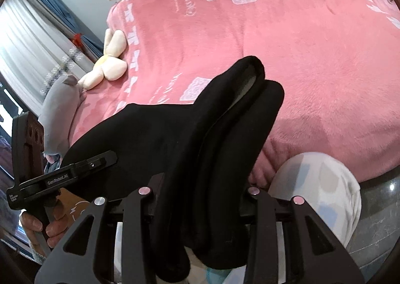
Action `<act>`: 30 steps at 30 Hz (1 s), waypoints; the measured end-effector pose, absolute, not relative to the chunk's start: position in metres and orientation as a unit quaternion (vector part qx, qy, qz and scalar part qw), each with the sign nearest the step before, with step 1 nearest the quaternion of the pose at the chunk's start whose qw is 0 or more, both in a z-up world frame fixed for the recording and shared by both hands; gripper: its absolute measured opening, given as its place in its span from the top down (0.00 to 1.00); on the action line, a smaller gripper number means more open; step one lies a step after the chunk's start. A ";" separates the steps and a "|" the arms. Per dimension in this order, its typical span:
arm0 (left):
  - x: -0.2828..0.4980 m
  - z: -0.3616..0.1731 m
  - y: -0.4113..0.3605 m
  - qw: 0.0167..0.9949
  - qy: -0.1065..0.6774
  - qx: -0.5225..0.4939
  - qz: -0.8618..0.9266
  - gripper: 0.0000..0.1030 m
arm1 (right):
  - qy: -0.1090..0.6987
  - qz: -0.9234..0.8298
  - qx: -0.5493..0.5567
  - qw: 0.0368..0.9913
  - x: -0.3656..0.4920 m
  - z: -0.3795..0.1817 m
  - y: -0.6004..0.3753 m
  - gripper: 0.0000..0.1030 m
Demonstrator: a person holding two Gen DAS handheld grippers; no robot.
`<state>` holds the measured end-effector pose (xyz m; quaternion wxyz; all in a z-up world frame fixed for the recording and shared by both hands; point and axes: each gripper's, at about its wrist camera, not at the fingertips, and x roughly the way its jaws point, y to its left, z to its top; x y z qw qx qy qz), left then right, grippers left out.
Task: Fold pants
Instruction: 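Lift the folded pants with both grippers and hold them up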
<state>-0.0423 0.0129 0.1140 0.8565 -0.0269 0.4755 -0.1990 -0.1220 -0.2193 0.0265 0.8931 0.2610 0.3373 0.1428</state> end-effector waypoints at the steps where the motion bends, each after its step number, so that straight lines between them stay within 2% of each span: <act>1: -0.048 0.118 0.015 0.859 0.472 -0.022 -0.198 0.77 | 0.334 0.145 0.258 0.895 -0.125 0.029 -0.218 0.66; 14: -0.063 0.167 0.007 0.888 0.411 -0.008 -0.206 0.76 | 0.259 0.147 0.230 0.926 -0.147 0.088 -0.217 0.66; 30: -0.064 0.262 0.001 0.928 0.282 -0.018 -0.241 0.76 | 0.125 0.156 0.206 0.958 -0.153 0.183 -0.232 0.66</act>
